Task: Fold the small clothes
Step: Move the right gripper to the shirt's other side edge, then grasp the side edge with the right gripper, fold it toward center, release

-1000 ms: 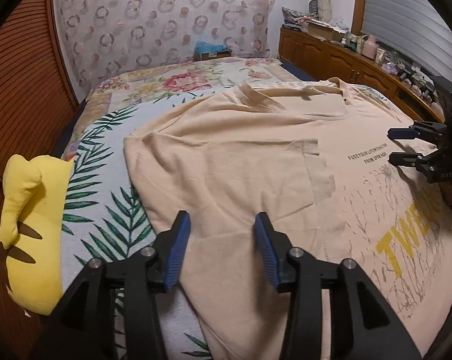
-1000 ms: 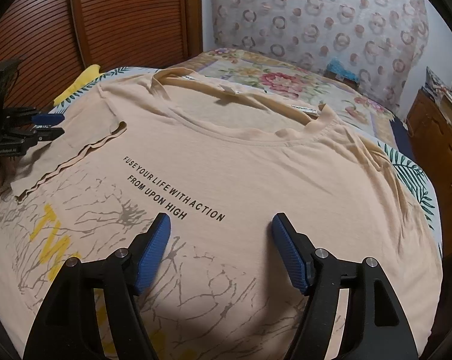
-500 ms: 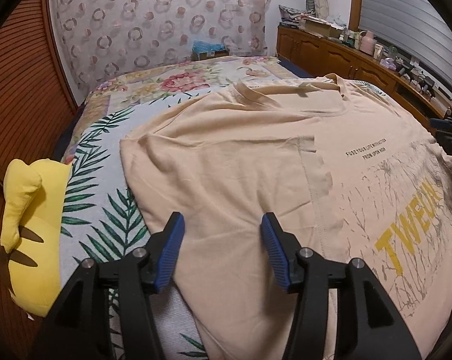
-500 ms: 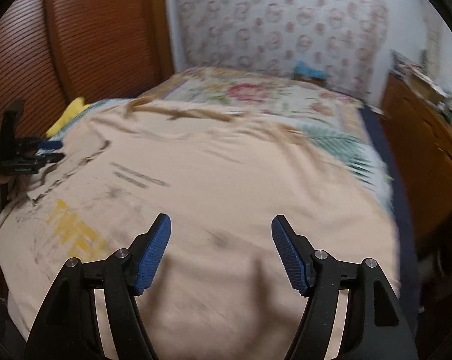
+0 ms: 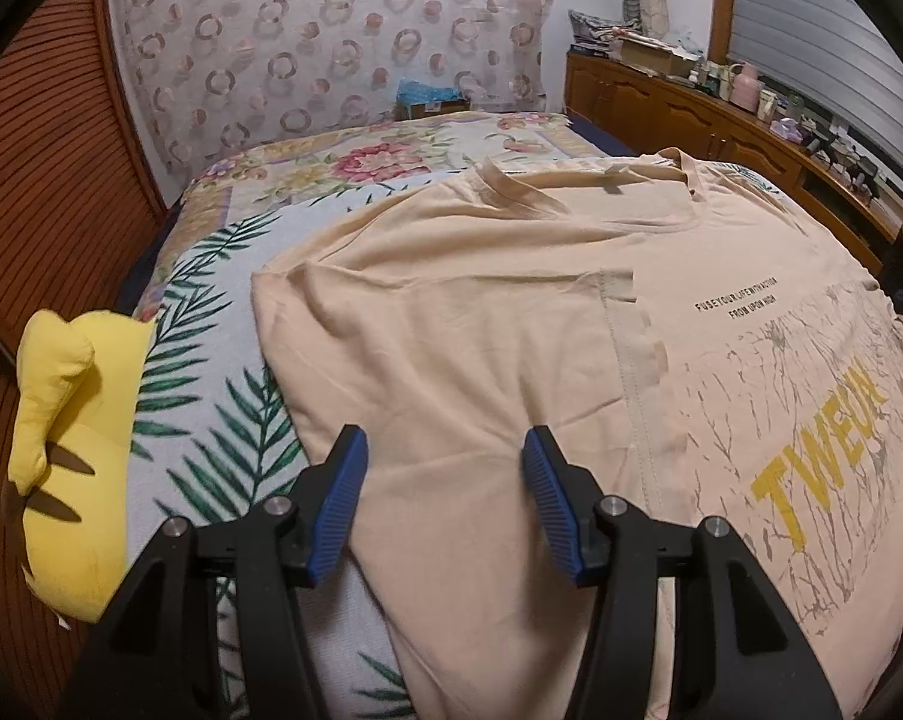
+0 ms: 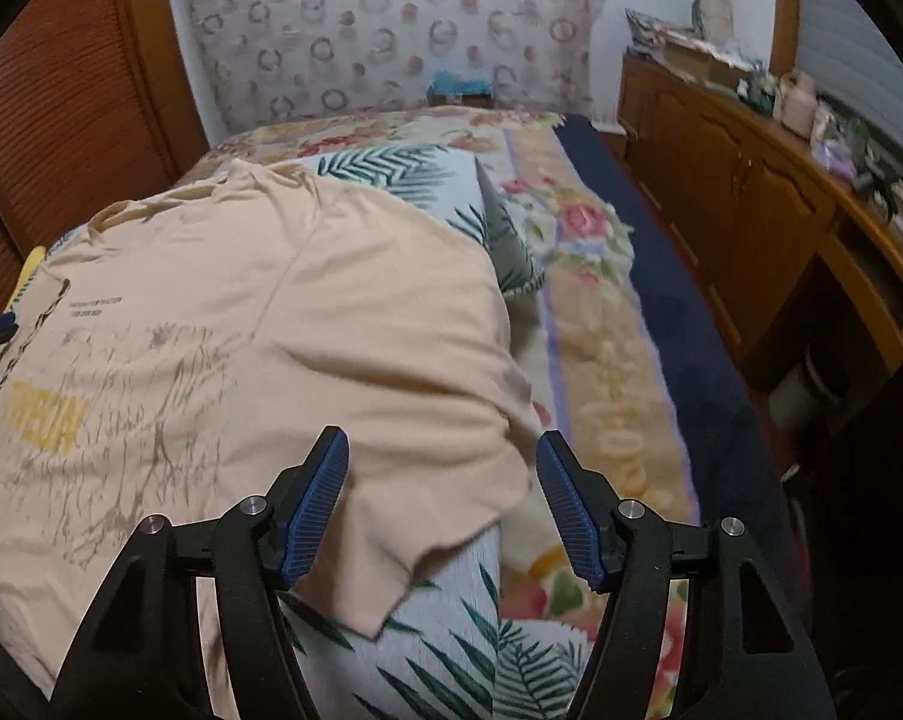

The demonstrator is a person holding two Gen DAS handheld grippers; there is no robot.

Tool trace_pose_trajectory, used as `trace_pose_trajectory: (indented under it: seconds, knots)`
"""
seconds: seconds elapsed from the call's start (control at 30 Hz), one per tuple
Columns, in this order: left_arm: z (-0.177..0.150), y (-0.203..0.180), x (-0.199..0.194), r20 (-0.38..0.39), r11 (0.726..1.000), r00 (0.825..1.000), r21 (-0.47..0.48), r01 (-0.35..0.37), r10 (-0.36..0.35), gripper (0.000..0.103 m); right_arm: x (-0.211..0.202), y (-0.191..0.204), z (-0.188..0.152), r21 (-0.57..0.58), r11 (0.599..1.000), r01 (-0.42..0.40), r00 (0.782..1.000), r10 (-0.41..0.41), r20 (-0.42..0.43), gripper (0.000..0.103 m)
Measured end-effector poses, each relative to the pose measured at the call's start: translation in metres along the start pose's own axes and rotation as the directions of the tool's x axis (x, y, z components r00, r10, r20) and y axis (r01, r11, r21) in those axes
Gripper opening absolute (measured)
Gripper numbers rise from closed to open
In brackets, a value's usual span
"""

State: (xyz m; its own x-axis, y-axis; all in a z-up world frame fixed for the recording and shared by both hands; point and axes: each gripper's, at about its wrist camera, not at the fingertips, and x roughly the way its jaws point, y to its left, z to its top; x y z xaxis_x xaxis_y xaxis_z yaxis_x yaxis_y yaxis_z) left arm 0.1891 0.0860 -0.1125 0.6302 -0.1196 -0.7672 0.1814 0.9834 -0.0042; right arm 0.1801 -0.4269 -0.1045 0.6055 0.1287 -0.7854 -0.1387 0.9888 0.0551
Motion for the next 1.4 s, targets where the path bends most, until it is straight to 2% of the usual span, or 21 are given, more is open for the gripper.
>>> trace_pose_trajectory:
  seconds: [0.1,0.33,0.43,0.53,0.67,0.77,0.97,1.13,1.23,1.33,1.4]
  knots:
    - [-0.003,0.002,-0.013,0.022,0.999,1.000,-0.041,0.022,-0.021,0.054,0.000,-0.007,-0.004,0.022,0.999,-0.031,1.000,0.031,-0.006,0.064]
    - [-0.009,-0.011,-0.051,0.100,0.998,0.995,-0.067,0.015,-0.008,0.054,0.007,-0.013,-0.008,0.094,0.989,-0.115,0.993,0.116,-0.015,0.053]
    - [-0.013,-0.016,-0.061,0.124,0.996,0.992,-0.087,0.022,-0.011,0.054,0.006,-0.012,-0.008,0.101,0.987,-0.123,0.992,0.125,-0.010,0.048]
    - [-0.017,-0.022,-0.068,0.139,0.996,0.990,-0.092,0.021,-0.008,0.054,0.004,-0.010,-0.007,0.083,0.991,-0.101,0.995,0.101,-0.002,0.042]
    - [-0.021,-0.029,-0.073,0.147,0.994,0.989,-0.108,0.020,-0.004,0.054,-0.003,0.000,-0.006,-0.007,1.000,0.006,1.000,-0.006,0.014,0.018]
    - [-0.024,-0.033,-0.077,0.153,0.993,0.988,-0.116,0.015,0.003,0.054,-0.005,0.006,-0.004,-0.057,0.997,0.046,0.999,-0.045,0.023,0.005]
    - [-0.032,-0.038,-0.078,0.150,0.992,0.989,-0.124,0.021,-0.002,0.054,-0.028,0.017,0.011,-0.072,0.997,0.026,0.993,-0.017,0.121,0.002]
    - [-0.035,-0.042,-0.077,0.143,0.992,0.990,-0.124,0.027,-0.009,0.054,-0.044,0.056,0.033,-0.140,0.989,-0.048,0.982,0.073,0.177,0.002]
    - [-0.035,-0.045,-0.078,0.147,0.992,0.989,-0.120,0.030,-0.012,0.054,-0.047,0.090,0.037,-0.197,0.974,-0.112,0.973,0.147,0.175,0.002]
    - [-0.035,-0.049,-0.079,0.148,0.993,0.989,-0.115,0.036,-0.018,0.054,-0.041,0.125,0.030,-0.244,0.950,-0.193,0.965,0.229,0.127,0.002]
    - [-0.034,-0.052,-0.080,0.147,0.993,0.989,-0.110,0.041,-0.024,0.054,-0.033,0.139,0.025,-0.256,0.942,-0.219,0.964,0.249,0.092,0.005]
